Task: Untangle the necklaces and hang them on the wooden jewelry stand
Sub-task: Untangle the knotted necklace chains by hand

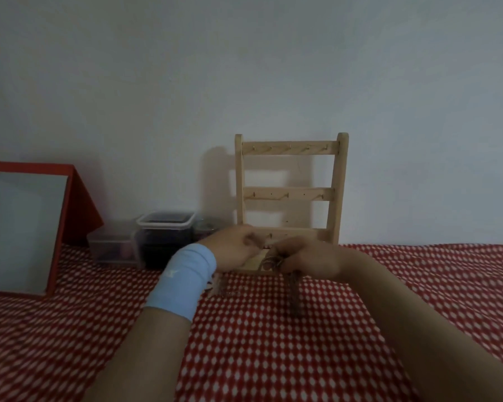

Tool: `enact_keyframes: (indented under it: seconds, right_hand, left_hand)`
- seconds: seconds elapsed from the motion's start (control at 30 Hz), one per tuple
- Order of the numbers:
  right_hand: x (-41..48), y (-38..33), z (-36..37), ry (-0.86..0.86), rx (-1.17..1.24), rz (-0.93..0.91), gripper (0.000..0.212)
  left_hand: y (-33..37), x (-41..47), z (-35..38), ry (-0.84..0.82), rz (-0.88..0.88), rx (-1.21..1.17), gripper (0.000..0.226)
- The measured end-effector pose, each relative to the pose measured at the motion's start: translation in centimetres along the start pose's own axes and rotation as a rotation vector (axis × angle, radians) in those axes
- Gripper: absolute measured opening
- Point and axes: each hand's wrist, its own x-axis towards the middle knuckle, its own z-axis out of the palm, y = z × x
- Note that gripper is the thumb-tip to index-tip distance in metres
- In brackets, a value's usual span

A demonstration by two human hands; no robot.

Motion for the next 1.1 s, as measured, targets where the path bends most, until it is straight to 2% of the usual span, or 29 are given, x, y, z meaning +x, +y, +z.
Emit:
enact_keyframes:
  seconds: [0.07,0.13,0.23,0.33,0.5,0.57,0.67,0.73,0.87,1.0,1.1]
  right_hand:
    - [-0.1,0.2,-0.2,0.035,0.032,-0.033,0.023]
    - [-0.4,0.5,-0.3,0.057,0.035,-0.045,0.021]
    - [-0.3,0.7,-0.3,0.147,0.025,-0.071,0.024]
    - [-0.1,0.8,-0.4,0.248,0.029,-0.078,0.025]
    - [0.1,1.0,-0.1,0.271,0.060,-0.089,0.017]
    - [0.1,0.7,0.0,0.265,0.122,-0.091,0.012]
    - [0.2,0.6,-0.1,0.272,0.120,-0.121,0.019]
    - [0.3,0.7,-0.1,0.330,0.162,-0.161,0.019]
    - [0.5,1.0,-0.1,0.493,0.331,-0.252,0.004]
    - [0.8,0.9,0.3,0.438,0.435,-0.247,0.008]
    - [0.7,0.9,0.4,0.402,0.603,-0.218,0.007]
  left_hand:
    - [0.5,0.1,1.4,-0.062,0.064,-0.290,0.021]
    - [-0.2,0.3,2.1,-0.082,0.040,-0.420,0.017]
    - [-1.0,0.5,1.8,-0.092,0.012,-0.287,0.023]
    - [-0.8,0.7,1.5,-0.026,-0.003,-0.184,0.024]
    - [-0.7,0.8,1.4,0.069,0.010,-0.174,0.024]
    - [-0.8,0.9,1.2,0.073,-0.010,-0.316,0.027]
    - [-0.6,1.1,1.7,0.029,-0.022,-0.643,0.028]
    - [-0.4,1.4,1.9,0.050,-0.046,-0.720,0.028]
    - [-0.2,1.3,1.5,0.057,-0.097,-0.612,0.026]
    - [0.0,1.2,1.6,0.129,-0.013,-0.326,0.026]
    - [0.0,1.2,1.3,0.130,0.013,-0.331,0.025]
